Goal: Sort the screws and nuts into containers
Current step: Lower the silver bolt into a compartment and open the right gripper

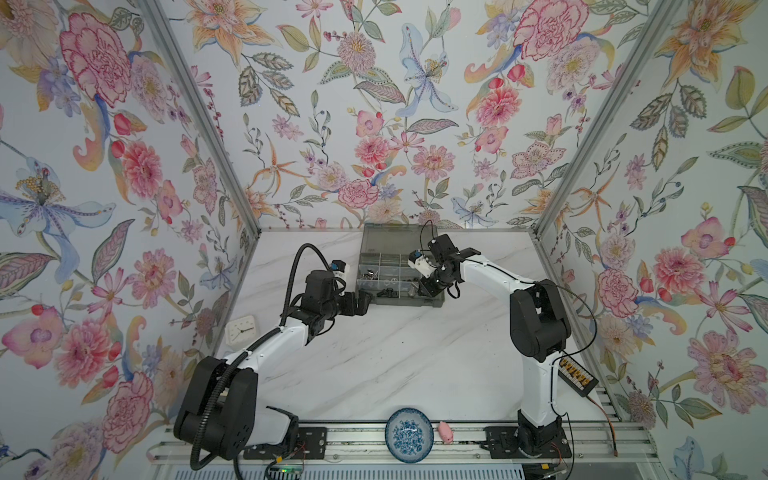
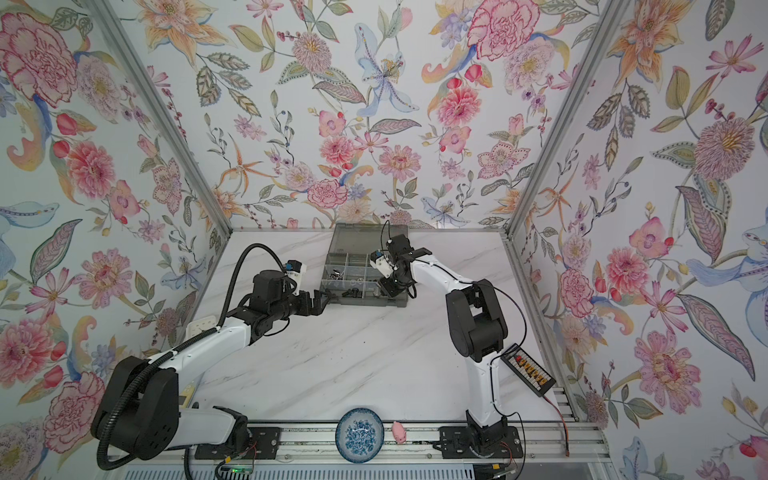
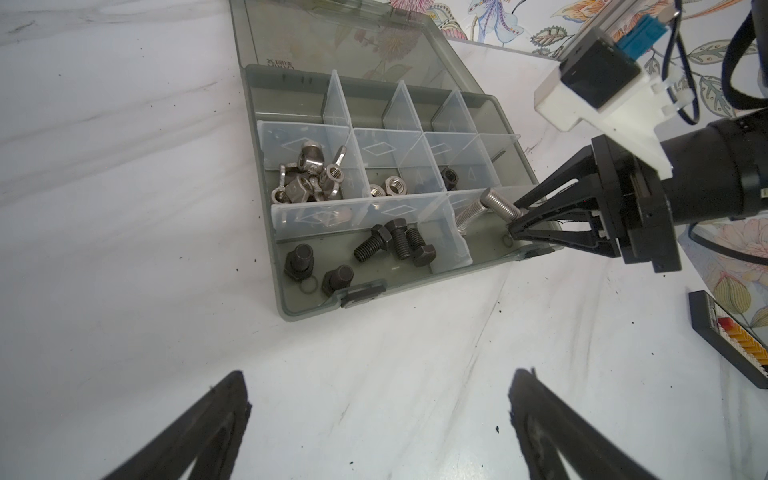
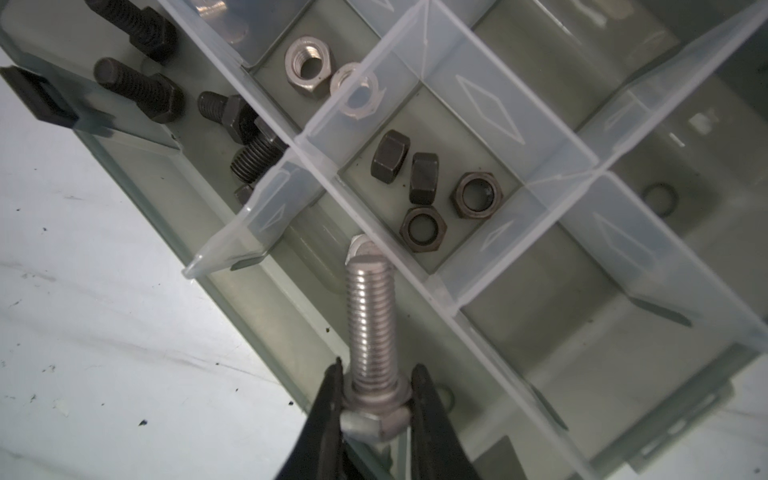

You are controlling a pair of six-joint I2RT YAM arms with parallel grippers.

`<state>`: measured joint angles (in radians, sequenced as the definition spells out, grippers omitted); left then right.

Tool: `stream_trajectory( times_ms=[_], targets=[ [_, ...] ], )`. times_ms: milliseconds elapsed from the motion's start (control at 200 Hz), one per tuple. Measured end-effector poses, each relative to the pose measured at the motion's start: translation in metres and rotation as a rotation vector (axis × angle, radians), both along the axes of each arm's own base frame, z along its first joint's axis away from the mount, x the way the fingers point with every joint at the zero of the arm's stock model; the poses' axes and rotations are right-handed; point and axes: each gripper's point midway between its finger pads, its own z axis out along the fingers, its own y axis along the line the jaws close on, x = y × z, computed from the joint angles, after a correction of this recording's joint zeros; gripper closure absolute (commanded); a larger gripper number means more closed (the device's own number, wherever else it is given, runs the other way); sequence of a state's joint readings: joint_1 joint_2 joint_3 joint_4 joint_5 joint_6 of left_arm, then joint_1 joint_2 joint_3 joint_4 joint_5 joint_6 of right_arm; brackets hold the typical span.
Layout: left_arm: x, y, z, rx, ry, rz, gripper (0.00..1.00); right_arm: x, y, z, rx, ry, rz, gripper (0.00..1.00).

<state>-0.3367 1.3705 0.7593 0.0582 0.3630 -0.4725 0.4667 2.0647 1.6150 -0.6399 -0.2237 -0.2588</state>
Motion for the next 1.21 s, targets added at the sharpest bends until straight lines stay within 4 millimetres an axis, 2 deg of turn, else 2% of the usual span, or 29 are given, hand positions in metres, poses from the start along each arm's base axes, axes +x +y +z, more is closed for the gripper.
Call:
stream_trajectory(
  times_ms=[175,430,475,545,600,736,971,1206],
  targets=[
    [0.0,0.0,0.0,0.0,0.0,0.0,0.01,-0.001,-0.003,-0.003,-0.004,0.006,-0.005,1.0],
    [0.0,0.0,0.0,0.0,0.0,0.0,0.01,0.0,-0.004,-0.004,-0.01,0.003,-0.007,0.94],
    [0.0,0.0,0.0,0.0,0.0,0.0,0.0,0.0,-0.004,-0.004,-0.01,0.004,-0.008,0.89],
    [0.0,0.0,0.0,0.0,0.0,0.0,0.01,0.0,-0.005,-0.004,-0.013,0.002,-0.009,0.72],
    [0.0,0.0,0.0,0.0,0.0,0.0,0.01,0.001,-0.006,-0.004,-0.021,-0.003,-0.008,0.63],
    [0.0,0.0,0.0,0.0,0.0,0.0,0.01,0.002,-0.009,-0.007,-0.039,-0.007,-0.02,0.56],
    [0.0,0.0,0.0,0.0,0.0,0.0,0.01,0.003,-0.015,-0.003,-0.059,-0.022,-0.033,0.51],
    [0.0,0.0,0.0,0.0,0.0,0.001,0.01,0.001,-0.019,0.019,-0.051,-0.067,-0.041,0.49]
  ],
)
